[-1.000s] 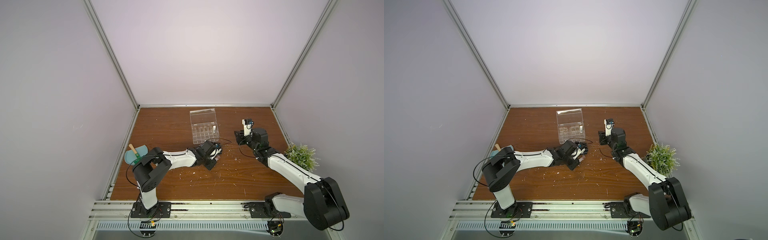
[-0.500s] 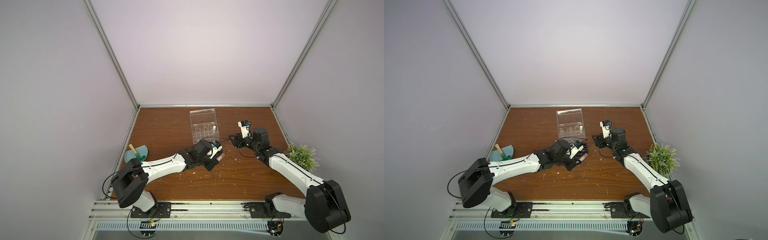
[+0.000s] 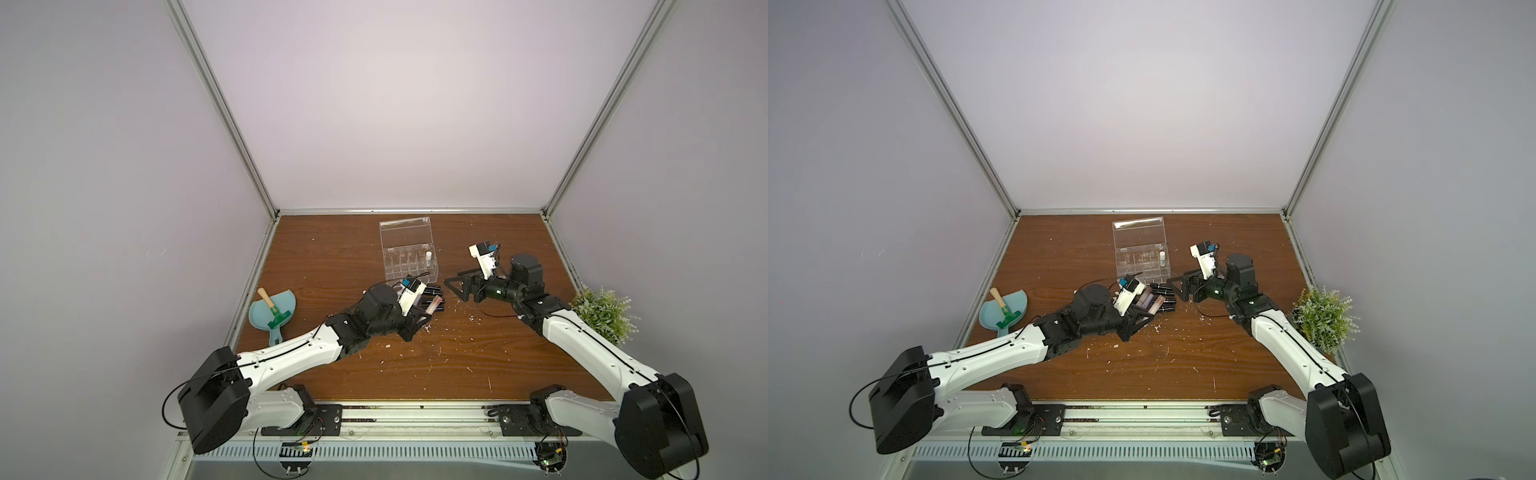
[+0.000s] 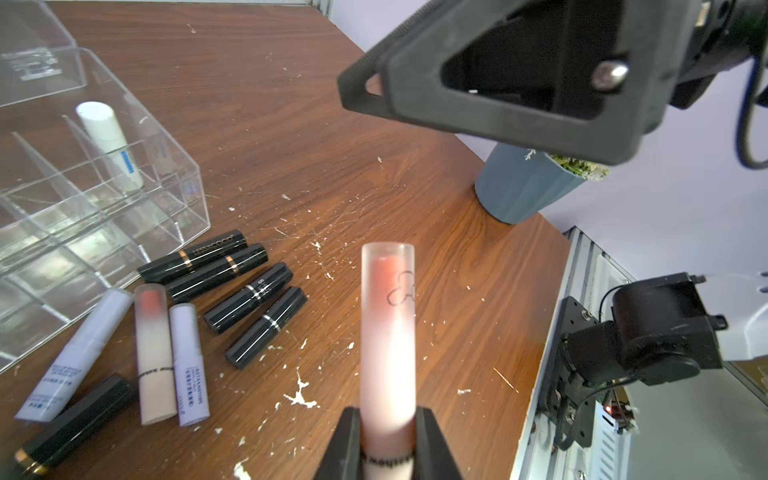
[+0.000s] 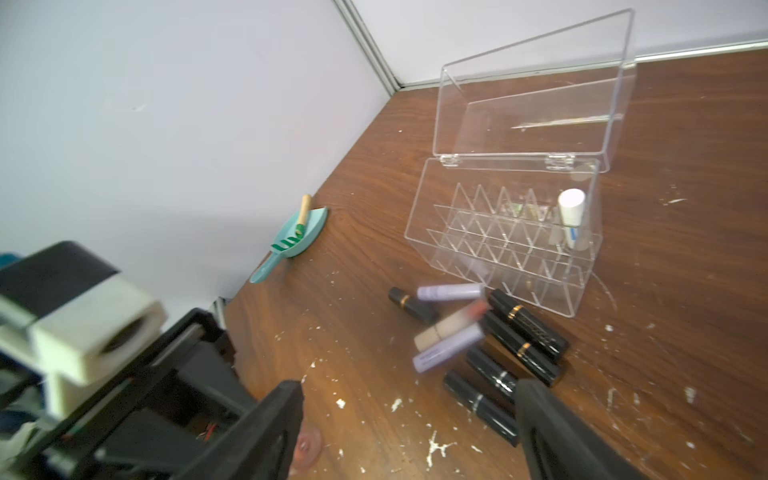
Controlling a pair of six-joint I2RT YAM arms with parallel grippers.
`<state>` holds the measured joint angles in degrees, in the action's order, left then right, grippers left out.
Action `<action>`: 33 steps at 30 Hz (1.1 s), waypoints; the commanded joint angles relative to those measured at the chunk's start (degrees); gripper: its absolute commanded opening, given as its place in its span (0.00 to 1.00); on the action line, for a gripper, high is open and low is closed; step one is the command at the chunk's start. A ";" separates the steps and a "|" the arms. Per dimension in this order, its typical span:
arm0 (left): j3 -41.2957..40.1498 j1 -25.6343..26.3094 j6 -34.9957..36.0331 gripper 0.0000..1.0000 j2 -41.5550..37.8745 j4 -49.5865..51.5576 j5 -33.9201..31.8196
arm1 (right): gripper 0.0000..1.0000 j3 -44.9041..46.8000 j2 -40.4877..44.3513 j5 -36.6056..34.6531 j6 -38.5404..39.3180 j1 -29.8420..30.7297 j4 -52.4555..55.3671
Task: Arrange the lipsticks in the organizer
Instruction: Pick up the lipstick at the center of the board.
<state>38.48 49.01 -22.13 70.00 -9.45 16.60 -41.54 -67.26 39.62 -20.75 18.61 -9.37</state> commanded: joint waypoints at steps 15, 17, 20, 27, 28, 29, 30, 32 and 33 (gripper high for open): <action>-4.15 -1.37 -3.07 0.19 -4.34 -9.18 -5.29 | 0.67 -1.64 -9.28 22.49 -14.49 4.54 -20.33; -4.00 -1.35 -2.94 0.19 -4.34 -8.81 -5.40 | 0.65 -2.09 -9.55 22.35 -14.57 5.06 -20.34; -3.98 -1.33 -2.73 0.19 -4.34 -8.39 -5.43 | 0.63 -2.73 -9.88 22.35 -14.67 6.10 -20.36; -3.47 -1.35 -2.55 0.19 -4.37 -7.65 -5.66 | 0.57 -3.35 -10.93 22.00 -14.40 7.93 -20.42; -3.32 -1.35 -2.44 0.19 -4.27 -7.52 -5.56 | 0.56 -3.50 -11.12 21.83 -14.48 8.00 -20.51; -3.15 -1.29 -2.40 0.19 -4.25 -7.42 -5.51 | 0.56 -3.70 -11.29 21.74 -14.53 8.10 -20.60; -3.14 -1.29 -2.40 0.19 -4.27 -7.38 -5.50 | 0.55 -3.88 -11.49 21.66 -14.56 8.13 -20.69; -3.06 -1.27 -2.39 0.19 -4.43 -7.25 -5.52 | 0.54 -4.25 -12.01 21.34 -14.54 8.24 -20.61; -3.05 -1.29 -2.39 0.19 -4.51 -7.12 -5.55 | 0.53 -4.47 -12.18 21.26 -14.45 8.27 -20.61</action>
<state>34.24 48.16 -24.86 66.00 -16.56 11.38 -43.20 -79.68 60.05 -35.46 26.26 -27.22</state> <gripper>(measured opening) 0.205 0.541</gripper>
